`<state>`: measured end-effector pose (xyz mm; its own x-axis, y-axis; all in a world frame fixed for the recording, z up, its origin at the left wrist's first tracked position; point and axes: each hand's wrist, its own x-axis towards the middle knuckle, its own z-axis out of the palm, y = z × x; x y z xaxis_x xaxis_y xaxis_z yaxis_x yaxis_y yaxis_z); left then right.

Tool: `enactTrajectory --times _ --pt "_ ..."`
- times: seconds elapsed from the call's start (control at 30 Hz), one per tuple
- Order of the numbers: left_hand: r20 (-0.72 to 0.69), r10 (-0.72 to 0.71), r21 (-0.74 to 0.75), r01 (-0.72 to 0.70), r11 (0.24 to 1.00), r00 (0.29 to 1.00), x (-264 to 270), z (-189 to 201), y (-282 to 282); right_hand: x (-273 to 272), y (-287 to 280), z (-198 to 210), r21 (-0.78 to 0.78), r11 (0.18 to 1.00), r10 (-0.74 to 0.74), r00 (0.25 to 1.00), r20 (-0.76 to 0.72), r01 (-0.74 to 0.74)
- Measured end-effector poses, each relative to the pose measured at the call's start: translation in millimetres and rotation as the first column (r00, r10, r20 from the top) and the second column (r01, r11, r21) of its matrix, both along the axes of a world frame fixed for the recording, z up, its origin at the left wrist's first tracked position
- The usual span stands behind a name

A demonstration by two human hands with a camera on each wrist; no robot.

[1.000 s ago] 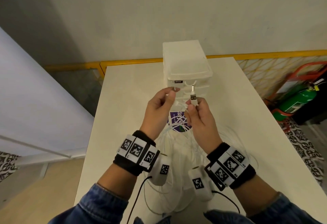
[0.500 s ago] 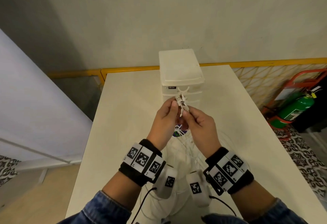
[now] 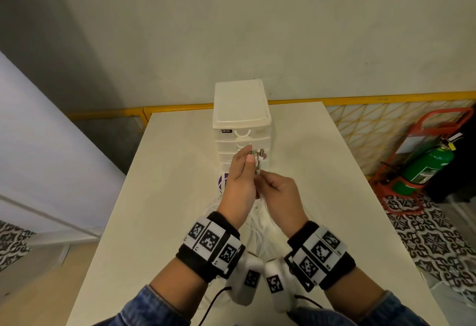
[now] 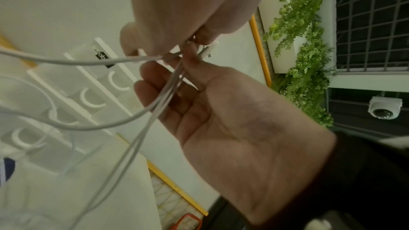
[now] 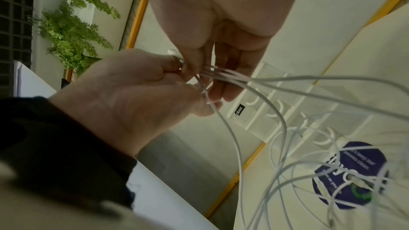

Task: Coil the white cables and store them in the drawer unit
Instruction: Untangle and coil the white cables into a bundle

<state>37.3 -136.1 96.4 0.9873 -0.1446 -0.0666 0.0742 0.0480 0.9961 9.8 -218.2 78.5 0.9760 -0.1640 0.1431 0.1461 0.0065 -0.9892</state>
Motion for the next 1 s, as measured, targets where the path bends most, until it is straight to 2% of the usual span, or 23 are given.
enactTrajectory --times 0.1,0.23,0.3,0.37,0.47,0.53,0.6,0.7,0.8,0.93,1.0 --pt "-0.041 -0.093 0.058 0.095 0.994 0.995 -7.0 -2.7 -5.1 -8.1 -9.1 -6.2 -0.012 1.0 0.023 0.999 -0.046 -0.024" --pt "-0.002 -0.27 0.211 0.264 0.941 0.963 -9.0 6.1 4.7 -14.4 -20.9 -11.3 -0.06 0.995 0.076 0.992 -0.105 -0.083" --pt "0.025 -0.315 0.249 0.299 0.921 0.949 -9.1 9.1 12.6 -16.9 -25.4 -11.6 -0.093 0.988 0.117 0.989 -0.094 -0.126" --pt "0.045 -0.304 0.196 0.29 0.937 0.952 -11.8 12.2 17.0 -17.2 -28.3 -11.4 -0.128 0.981 0.133 0.987 -0.087 -0.144" --pt "0.173 -0.339 0.08 0.33 0.941 0.925 -11.3 12.2 18.3 -15.3 -29.5 -5.0 -0.155 0.97 0.174 0.98 -0.096 -0.187" --pt "0.264 -0.379 0.164 0.346 0.924 0.887 -6.8 10.5 18.0 -13.1 -28.6 -1.4 -0.16 0.96 0.212 0.971 -0.115 -0.228" --pt "0.312 -0.367 0.244 0.299 0.923 0.876 -1.4 10.1 18.1 -10.4 -25.5 1.7 -0.157 0.953 0.238 0.962 -0.133 -0.258" --pt "0.286 -0.34 0.185 0.296 0.937 0.896 2.0 10.6 24.4 -6.7 -18.6 4.9 -0.13 0.953 0.258 0.957 -0.134 -0.275" --pt "0.285 -0.335 0.206 0.285 0.936 0.898 4.7 10.2 33.7 -5.2 -11.0 3.6 -0.156 0.94 0.288 0.951 -0.117 -0.304" --pt "0.297 -0.345 0.165 0.308 0.937 0.89 6.3 9.3 40.6 -3.9 -4.6 -0.4 -0.225 0.919 0.303 0.946 -0.118 -0.323" --pt "0.332 -0.31 0.161 0.27 0.949 0.891 9.4 10.0 43.8 -2.6 -6.2 -4.8 -0.289 0.898 0.299 0.942 -0.152 -0.332"
